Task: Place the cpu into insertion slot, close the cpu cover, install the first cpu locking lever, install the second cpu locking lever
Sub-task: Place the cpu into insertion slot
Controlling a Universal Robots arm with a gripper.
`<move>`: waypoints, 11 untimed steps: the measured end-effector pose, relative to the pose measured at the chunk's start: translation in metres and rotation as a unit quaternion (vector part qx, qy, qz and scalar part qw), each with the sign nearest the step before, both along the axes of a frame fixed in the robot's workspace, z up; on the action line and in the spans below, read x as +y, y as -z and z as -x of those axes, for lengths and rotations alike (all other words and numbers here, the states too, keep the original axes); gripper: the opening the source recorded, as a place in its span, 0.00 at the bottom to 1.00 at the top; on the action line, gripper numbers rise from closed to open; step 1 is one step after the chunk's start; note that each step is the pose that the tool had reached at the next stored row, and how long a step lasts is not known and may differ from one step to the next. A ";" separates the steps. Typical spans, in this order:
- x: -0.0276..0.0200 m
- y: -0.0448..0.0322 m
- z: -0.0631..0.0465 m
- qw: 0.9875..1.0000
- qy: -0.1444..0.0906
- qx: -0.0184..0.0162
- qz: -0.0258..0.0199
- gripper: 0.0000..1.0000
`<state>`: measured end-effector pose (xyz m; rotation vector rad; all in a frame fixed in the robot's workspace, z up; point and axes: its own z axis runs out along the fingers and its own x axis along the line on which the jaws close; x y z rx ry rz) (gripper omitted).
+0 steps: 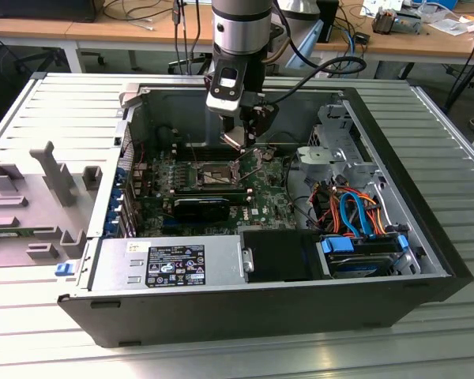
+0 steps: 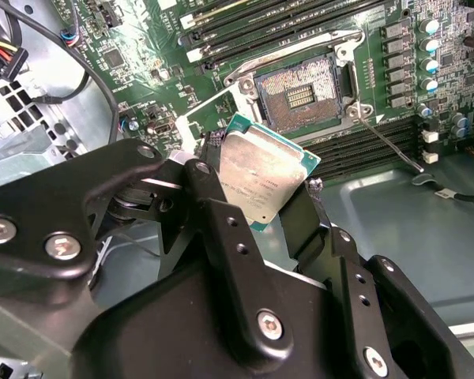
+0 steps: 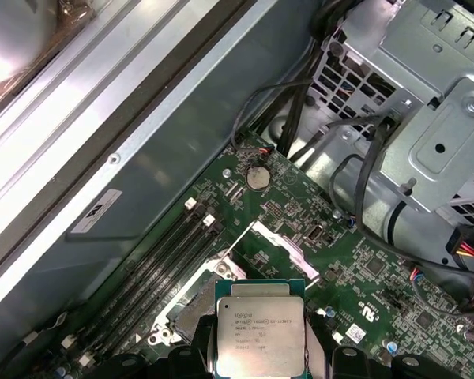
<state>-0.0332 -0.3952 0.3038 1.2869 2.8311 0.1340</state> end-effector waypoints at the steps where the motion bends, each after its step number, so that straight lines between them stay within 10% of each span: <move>1: 0.0000 0.0000 0.000 1.000 0.001 0.000 0.000 0.54; 11: 0.0000 0.0000 0.000 1.000 0.007 0.000 0.000 0.54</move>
